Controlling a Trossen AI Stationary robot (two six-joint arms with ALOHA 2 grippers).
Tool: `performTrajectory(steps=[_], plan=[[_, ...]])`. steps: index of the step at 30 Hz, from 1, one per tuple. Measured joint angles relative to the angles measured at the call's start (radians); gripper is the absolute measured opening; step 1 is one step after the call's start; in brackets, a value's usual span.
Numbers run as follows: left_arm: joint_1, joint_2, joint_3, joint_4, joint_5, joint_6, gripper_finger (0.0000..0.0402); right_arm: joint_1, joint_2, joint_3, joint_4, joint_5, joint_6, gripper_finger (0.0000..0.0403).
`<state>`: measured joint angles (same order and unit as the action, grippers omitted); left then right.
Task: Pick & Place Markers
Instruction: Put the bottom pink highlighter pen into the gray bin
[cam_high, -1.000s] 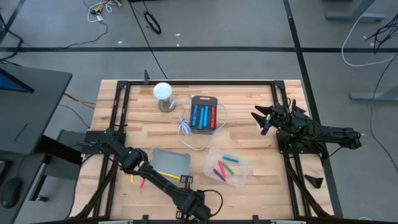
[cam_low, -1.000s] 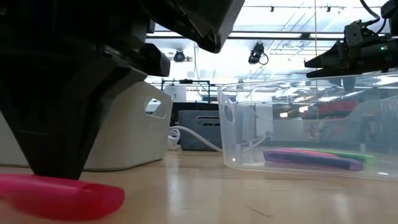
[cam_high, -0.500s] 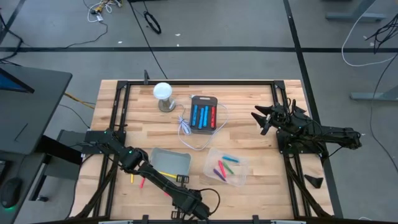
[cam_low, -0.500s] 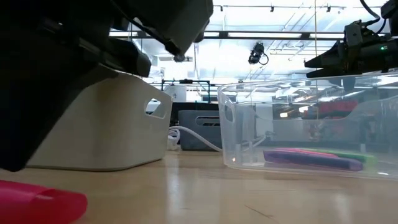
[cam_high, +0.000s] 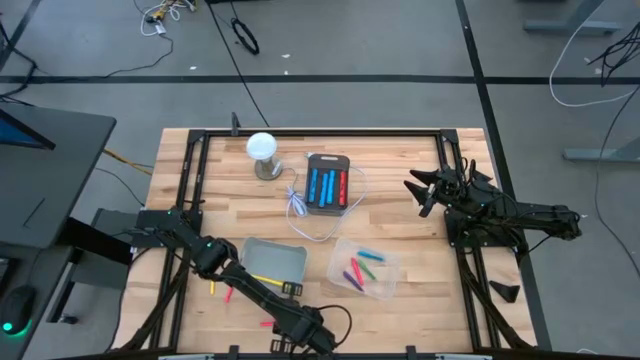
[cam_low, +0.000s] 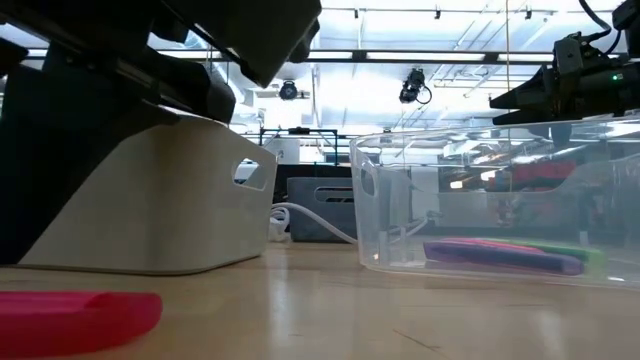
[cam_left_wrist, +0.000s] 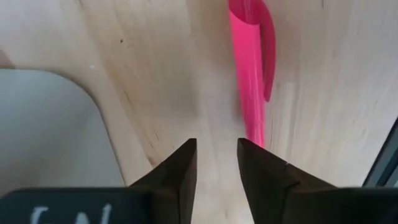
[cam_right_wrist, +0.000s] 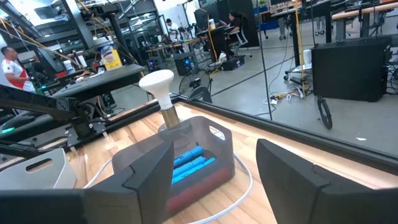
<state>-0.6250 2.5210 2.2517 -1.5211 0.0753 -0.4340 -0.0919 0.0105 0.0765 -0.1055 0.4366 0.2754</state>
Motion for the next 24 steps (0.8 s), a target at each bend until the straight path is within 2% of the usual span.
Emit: performTrajectory(steps=[3, 8, 16, 24], plan=[[0.005, 0.0, 0.0, -0.003, 0.013, -0.05, 0.013, 0.0, 0.0, 0.0, 0.0, 0.0, 0.0, 0.0231], [0.013, -0.01, 0.0, 0.019, 0.101, -0.153, 0.0139, 0.0, 0.0, 0.0, 0.0, 0.0, 0.0, 0.0231], [0.02, -0.013, 0.0, 0.046, 0.168, -0.192, 0.014, 0.0, 0.0, 0.0, 0.0, 0.0, 0.0, 0.0231], [-0.003, -0.014, 0.001, 0.138, 0.081, -0.204, 0.014, 0.0, 0.0, 0.0, 0.0, 0.0, 0.0, 0.0231]])
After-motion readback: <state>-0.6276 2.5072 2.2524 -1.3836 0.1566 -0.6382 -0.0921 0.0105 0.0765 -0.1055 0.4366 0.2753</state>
